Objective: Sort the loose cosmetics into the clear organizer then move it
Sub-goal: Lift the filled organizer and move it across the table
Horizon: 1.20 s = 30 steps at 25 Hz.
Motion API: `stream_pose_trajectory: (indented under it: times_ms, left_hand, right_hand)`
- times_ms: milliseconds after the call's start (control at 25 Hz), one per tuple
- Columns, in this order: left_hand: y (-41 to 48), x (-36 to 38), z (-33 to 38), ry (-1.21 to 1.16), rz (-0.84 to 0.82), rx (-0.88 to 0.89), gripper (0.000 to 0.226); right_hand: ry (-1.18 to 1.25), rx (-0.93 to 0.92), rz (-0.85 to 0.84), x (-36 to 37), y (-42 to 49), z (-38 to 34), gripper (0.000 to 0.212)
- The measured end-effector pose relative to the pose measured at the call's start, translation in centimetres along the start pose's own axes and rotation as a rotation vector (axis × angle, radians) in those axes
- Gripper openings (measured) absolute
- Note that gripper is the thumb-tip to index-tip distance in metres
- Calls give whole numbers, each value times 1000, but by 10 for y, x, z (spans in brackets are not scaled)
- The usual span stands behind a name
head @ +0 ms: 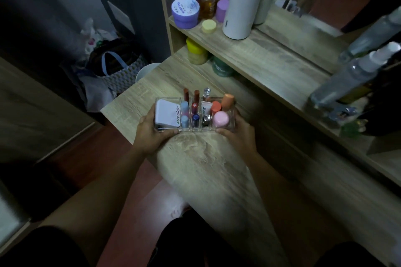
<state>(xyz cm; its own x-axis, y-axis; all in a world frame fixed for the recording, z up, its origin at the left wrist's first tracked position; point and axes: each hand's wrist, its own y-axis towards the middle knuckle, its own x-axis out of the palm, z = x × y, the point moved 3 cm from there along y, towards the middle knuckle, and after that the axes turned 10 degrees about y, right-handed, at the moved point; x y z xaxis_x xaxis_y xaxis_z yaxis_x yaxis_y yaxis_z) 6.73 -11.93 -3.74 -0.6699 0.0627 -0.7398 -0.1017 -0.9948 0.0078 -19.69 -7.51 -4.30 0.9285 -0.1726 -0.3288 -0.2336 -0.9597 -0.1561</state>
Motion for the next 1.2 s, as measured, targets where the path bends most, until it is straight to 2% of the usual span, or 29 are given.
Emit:
stream_pose_trajectory:
  times_ms: [320,480,600,920,1120,1200]
  left_hand:
    - [-10,27,44,-38,-172,136,91]
    - [-19,56,75,-38,-297,245,85]
    - [-26,80,96,-39,-378,298,90]
    - [-53,141,156,-77,-577,448,91]
    - [-67,166,182,-104,-661,488,88]
    - [-70,171,189,-105,-659,514,88]
  right_hand:
    - [115,68,208,-49,-68,8,71]
    - [158,120,309,-79,-109,29,62]
    - [215,174,365,-97,-138,47,68]
    - [78,290,654,-146,-201,88,63]
    - [68,276,747,-168,-225,97,61]
    - [45,309,734,-175,-228,100,57]
